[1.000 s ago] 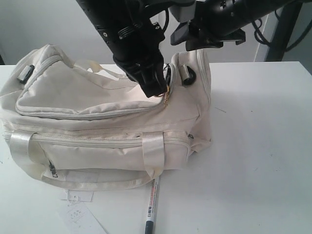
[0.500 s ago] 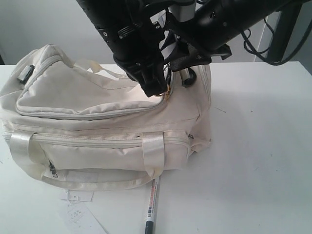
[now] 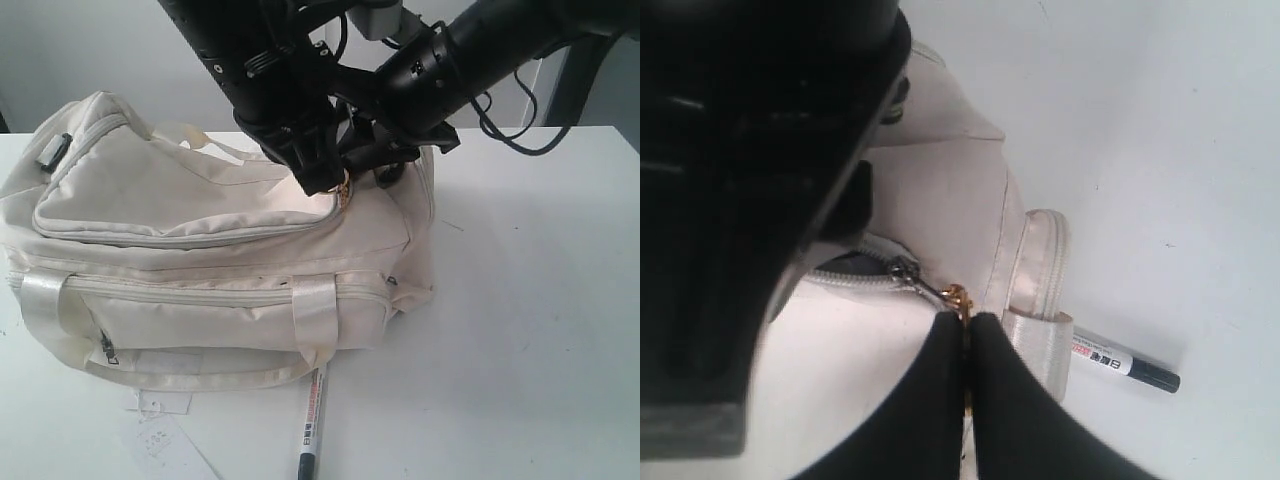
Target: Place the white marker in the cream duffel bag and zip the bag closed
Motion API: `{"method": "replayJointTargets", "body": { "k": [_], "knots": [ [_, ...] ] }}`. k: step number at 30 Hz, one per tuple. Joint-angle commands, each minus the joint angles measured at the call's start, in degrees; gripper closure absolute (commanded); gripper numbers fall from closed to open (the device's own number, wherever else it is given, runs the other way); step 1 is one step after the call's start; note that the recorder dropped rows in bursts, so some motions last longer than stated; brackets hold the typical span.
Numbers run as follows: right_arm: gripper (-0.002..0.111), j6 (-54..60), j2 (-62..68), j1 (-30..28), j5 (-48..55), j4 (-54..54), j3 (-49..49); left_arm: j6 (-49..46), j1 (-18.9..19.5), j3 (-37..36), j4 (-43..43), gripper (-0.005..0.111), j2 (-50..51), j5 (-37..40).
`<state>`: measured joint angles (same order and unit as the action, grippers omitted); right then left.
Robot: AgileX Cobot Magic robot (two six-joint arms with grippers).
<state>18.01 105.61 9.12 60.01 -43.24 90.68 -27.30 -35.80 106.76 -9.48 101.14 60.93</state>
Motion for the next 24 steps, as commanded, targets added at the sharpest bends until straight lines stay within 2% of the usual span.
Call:
{"method": "replayJointTargets", "body": {
  "k": [1,4,8,10,13,24],
  "knots": [
    [0.068,-0.12,0.85,0.17,-2.3,-0.49,0.04,0.55,-0.29,-0.17,-1.06,0.107,-0.57,0.96],
    [0.068,-0.12,1.5,0.17,-2.64,-0.9,0.04,0.55,-0.29,-0.17,-1.07,0.107,-0.57,0.55],
    [0.075,-0.12,2.67,0.17,-3.87,-1.03,0.04,0.55,-0.29,-0.17,-1.63,0.107,-0.57,0.32],
    [0.083,-0.19,2.91,0.17,-5.42,-1.28,0.04,0.55,-0.29,-0.17,-1.63,0.107,-0.57,0.32],
    [0.106,0.41,2.91,0.17,-6.61,-2.26,0.04,0.55,-0.29,-0.17,-1.63,0.107,-0.57,0.66],
    [0.108,1.24,2.23,-0.58,-9.53,-2.97,0.15,0.55,-0.29,-0.17,-2.35,0.107,-0.57,3.83]
  ]
}}
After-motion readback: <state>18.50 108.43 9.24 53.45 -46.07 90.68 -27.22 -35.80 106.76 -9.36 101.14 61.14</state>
